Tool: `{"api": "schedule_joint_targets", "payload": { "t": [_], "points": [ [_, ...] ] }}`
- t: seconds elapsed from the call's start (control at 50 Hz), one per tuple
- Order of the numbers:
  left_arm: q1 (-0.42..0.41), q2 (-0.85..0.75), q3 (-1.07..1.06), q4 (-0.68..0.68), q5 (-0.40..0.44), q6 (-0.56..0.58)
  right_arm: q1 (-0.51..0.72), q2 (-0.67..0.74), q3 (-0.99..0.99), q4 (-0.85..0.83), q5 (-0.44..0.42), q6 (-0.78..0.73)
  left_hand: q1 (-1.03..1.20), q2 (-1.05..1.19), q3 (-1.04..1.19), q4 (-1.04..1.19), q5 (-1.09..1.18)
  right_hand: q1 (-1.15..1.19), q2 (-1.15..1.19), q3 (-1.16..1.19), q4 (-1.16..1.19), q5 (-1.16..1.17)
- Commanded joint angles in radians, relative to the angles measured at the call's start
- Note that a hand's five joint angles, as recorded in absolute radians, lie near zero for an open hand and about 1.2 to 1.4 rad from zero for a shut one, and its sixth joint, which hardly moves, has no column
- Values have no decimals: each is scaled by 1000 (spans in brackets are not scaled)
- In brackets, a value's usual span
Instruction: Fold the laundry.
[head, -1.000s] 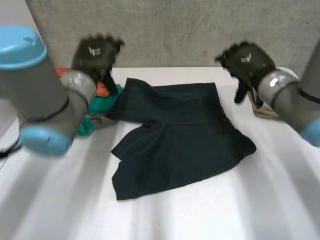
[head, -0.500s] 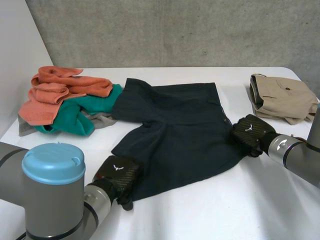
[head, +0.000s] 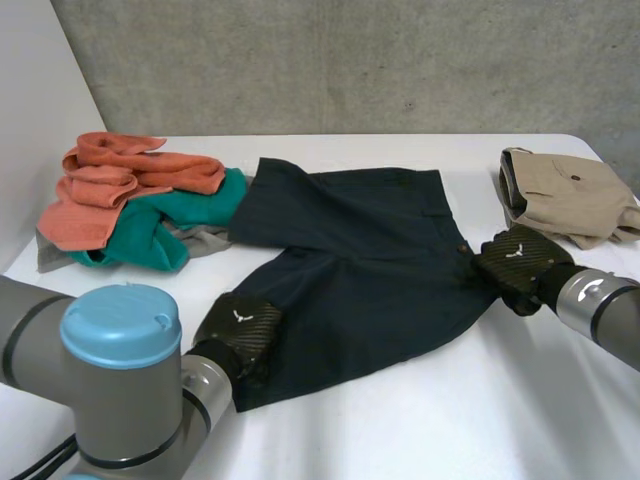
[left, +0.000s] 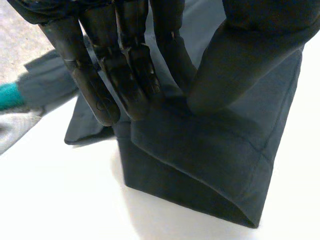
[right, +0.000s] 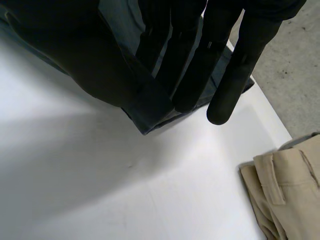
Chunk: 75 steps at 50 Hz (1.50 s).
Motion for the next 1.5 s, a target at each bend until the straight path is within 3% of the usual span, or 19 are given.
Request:
{"api": "schedule_joint_targets", "payload": {
  "t": [0.02,0.12,0.24,0.38,0.58,0.64,0.66,0.68,0.7,0.8,0.94,1.02,1.1,1.2,1.24,1.3,1.4,1.5],
  "points": [
    [-6,103,-37,-29,-6,4,-5,-54,21,36,-5,4,-313,-362,-356,-365,-333,372,237,213,201,223],
    [-8,125,-54,-40,-8,1,1,-48,12,34,11,11,-325,-374,-369,-377,-345,372,237,213,201,223],
    [-14,111,-88,-48,-5,1,4,-17,-9,29,94,37,-384,-433,-427,-436,-404,372,237,213,201,223],
    [-11,48,-79,-43,-5,3,3,-5,-6,0,104,41,-542,-591,-586,-594,-563,372,237,213,201,223],
    [0,-12,-50,-42,-3,3,4,9,6,-12,106,48,-551,-600,-595,-603,-571,372,237,213,201,223],
    [-3,-15,-48,-39,-5,4,6,12,8,-21,107,50,-391,-440,-434,-443,-411,372,237,213,201,223],
    [-3,-16,-48,-37,-5,4,6,14,9,-23,107,50,-247,-296,-291,-299,-268,372,237,213,201,223],
    [-2,-16,-47,-32,-8,4,8,14,8,-24,107,50,114,65,71,63,94,372,237,213,201,223],
    [-3,-15,-47,-31,-9,3,8,14,9,-26,109,50,251,202,208,200,231,372,237,213,201,223],
    [-14,11,-41,-25,-31,4,8,14,11,-26,112,54,253,204,209,201,233,372,237,213,201,223],
    [-34,180,-54,-32,-49,-5,-2,-11,35,-4,129,54,253,204,209,201,233,372,237,213,201,223],
    [-48,231,-70,-80,-48,3,-9,-109,75,81,126,36,253,204,209,201,233,372,237,213,201,223],
    [-66,274,-94,-239,-48,7,-11,-204,118,213,121,-24,253,204,209,201,233,372,237,213,201,223],
    [-132,309,-97,-509,-41,-5,-126,-321,213,477,129,-284,253,204,209,201,233,372,237,213,201,223],
    [-149,311,-93,-534,-40,-5,-161,-325,224,526,117,-330,253,204,209,201,233,372,237,213,201,223],
    [-155,294,-73,-467,-40,4,-183,-327,225,508,103,-328,253,204,209,201,233,372,237,213,201,223],
    [-146,199,36,-309,-46,15,-144,-267,163,347,97,-181,253,204,209,201,233,372,237,213,201,223],
    [-42,13,256,-171,-46,78,-60,-98,20,211,135,-62,253,204,209,201,233,372,237,213,201,223]
  ]
}}
